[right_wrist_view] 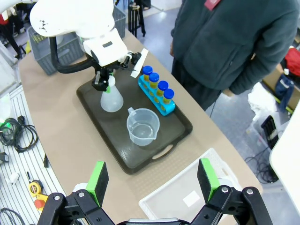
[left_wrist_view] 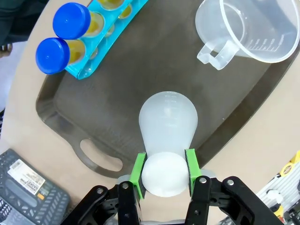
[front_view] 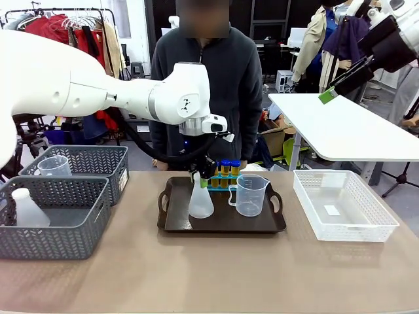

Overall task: Prepare the laboratory tools.
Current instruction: Pick up one Small flask and place it on the Handle tray.

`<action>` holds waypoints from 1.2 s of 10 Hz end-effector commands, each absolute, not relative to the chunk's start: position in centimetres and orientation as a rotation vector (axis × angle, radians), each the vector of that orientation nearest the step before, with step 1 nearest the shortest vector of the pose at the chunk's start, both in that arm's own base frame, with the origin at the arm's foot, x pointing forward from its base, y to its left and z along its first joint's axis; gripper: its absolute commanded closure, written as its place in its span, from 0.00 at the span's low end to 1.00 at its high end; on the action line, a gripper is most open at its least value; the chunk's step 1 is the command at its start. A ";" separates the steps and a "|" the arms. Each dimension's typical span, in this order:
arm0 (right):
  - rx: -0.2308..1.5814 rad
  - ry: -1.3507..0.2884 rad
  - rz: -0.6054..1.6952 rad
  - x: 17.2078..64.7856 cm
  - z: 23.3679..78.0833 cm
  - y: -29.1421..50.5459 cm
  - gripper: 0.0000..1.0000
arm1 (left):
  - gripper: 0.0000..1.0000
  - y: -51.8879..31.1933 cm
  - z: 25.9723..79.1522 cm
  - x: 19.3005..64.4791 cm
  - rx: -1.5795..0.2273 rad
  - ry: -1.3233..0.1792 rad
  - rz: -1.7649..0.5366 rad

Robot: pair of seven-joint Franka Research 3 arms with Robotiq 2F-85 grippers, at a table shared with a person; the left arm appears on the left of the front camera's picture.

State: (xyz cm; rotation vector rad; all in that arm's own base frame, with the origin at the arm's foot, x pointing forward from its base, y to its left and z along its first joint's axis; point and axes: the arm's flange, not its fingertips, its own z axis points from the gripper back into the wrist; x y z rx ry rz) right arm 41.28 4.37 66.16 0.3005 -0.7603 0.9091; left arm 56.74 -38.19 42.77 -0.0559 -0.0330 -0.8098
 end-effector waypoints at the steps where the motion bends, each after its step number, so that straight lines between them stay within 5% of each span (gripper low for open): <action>1: 0.326 -0.775 0.914 41.4 66.2 4.3 0.00 | 1.00 -37.3 42.5 56.3 -0.083 -0.031 -0.819; 4: 0.326 -0.775 0.914 41.4 66.2 4.3 0.00 | 0.96 -37.2 42.4 56.5 -0.071 -0.033 -0.805; 9: 0.326 -0.775 0.914 41.4 66.2 4.3 0.00 | 0.02 -37.0 42.8 56.2 -0.062 -0.039 -0.804; 12: 0.326 -0.775 0.914 41.4 66.2 4.3 0.00 | 0.00 -36.2 44.8 54.9 -0.070 -0.067 -0.809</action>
